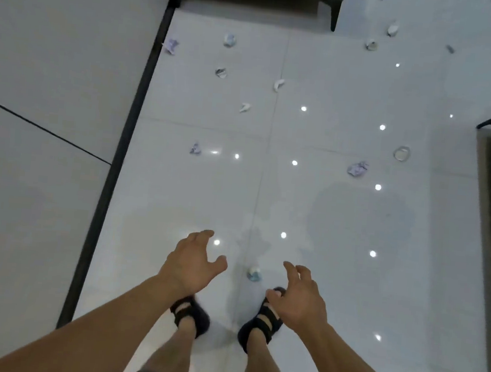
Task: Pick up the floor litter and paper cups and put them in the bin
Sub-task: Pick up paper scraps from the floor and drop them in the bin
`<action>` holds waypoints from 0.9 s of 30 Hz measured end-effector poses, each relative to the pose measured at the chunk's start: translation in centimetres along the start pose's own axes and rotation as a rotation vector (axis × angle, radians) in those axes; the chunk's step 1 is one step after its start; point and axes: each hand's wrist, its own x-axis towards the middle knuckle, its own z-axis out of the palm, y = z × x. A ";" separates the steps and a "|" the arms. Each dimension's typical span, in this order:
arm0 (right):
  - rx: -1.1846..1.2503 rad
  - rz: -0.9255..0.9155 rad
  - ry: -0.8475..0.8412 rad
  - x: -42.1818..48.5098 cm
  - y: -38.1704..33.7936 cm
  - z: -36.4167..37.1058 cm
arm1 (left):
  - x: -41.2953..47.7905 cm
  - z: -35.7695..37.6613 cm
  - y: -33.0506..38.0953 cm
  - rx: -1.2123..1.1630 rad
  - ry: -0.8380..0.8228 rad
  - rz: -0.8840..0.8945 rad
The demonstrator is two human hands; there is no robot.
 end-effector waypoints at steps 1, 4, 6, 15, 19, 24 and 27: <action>0.011 0.016 -0.009 2.6 0.5 1.3 | 2.8 1.0 -0.3 -0.019 0.000 0.005; 0.025 0.042 -0.016 10.8 2.2 7.1 | 11.6 5.2 -2.2 -0.015 -0.035 0.031; 0.027 0.038 -0.020 16.3 3.6 12.1 | 17.3 8.6 -4.4 0.021 -0.082 0.055; -0.186 -0.008 -0.104 31.1 9.9 31.1 | 30.3 22.7 -16.4 0.092 -0.287 0.032; -0.079 -0.004 -0.065 32.6 9.9 33.3 | 30.9 24.7 -19.6 0.069 -0.342 -0.016; 0.209 -0.068 -0.076 29.3 4.1 28.8 | 28.1 21.6 -18.8 -0.061 -0.339 -0.061; 0.315 -0.256 -0.069 26.2 -1.6 22.6 | 25.8 16.7 -16.0 -0.224 -0.349 -0.046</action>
